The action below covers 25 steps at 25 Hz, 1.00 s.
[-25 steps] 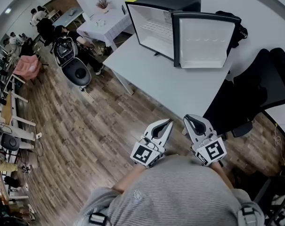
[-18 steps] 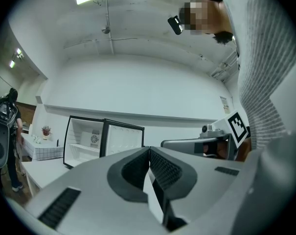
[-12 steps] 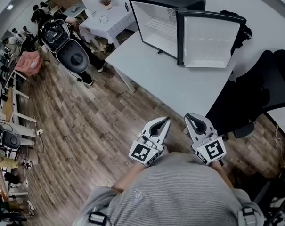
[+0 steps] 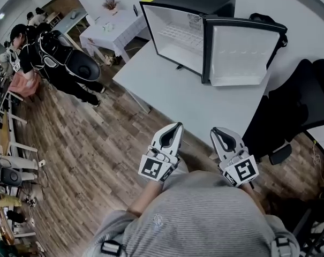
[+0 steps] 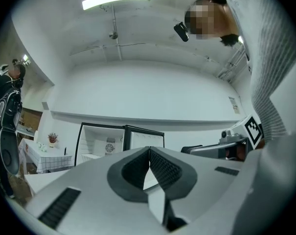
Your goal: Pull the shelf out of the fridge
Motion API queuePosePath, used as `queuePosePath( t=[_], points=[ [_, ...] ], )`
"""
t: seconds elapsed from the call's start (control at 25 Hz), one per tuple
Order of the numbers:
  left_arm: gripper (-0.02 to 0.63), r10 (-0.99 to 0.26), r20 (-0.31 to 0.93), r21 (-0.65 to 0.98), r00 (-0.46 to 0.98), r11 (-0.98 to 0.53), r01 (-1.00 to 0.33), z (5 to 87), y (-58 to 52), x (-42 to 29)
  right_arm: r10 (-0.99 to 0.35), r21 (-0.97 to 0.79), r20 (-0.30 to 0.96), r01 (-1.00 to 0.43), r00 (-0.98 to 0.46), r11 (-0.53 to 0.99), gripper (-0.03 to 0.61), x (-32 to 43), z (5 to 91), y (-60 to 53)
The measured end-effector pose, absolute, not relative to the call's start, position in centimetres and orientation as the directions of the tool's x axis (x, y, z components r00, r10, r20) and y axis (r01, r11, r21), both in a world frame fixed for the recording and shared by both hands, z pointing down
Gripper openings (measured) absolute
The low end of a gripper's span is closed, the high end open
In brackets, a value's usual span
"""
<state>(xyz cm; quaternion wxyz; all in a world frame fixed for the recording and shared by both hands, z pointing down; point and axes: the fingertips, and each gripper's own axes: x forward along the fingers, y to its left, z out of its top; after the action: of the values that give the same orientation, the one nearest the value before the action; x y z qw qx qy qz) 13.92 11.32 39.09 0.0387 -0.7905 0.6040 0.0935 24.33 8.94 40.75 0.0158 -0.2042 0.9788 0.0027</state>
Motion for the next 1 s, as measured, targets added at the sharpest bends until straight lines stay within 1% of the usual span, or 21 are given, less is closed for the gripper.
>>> queuePosePath(
  t=[0.36,0.6,0.72,1.0],
  points=[
    [0.011,-0.899,-0.205,0.013,0.386,-0.397,-0.918,39.5,-0.3,3.2,-0.507,-0.028,-0.039,-0.506,-0.861,0.862,0.015,12.7,42.0,-2.2],
    [0.011,-0.880,-0.177,0.059,0.440,-0.456,-0.888,40.5,-4.4,-3.5,-0.570,-0.045,-0.008,-0.569,-0.822,0.821,0.015,6.0,42.7,-6.4],
    [0.012,-0.869,-0.145,0.078,0.473,-0.486,-0.870,41.2,-6.0,-6.3,-0.597,-0.038,0.005,-0.597,-0.802,0.801,0.015,3.3,42.3,-7.7],
    [0.012,-0.816,-0.149,0.113,0.559,-0.576,-0.810,40.5,-9.6,-11.1,-0.687,-0.030,0.004,-0.686,-0.727,0.727,0.015,-1.0,41.2,-10.1]
  ],
)
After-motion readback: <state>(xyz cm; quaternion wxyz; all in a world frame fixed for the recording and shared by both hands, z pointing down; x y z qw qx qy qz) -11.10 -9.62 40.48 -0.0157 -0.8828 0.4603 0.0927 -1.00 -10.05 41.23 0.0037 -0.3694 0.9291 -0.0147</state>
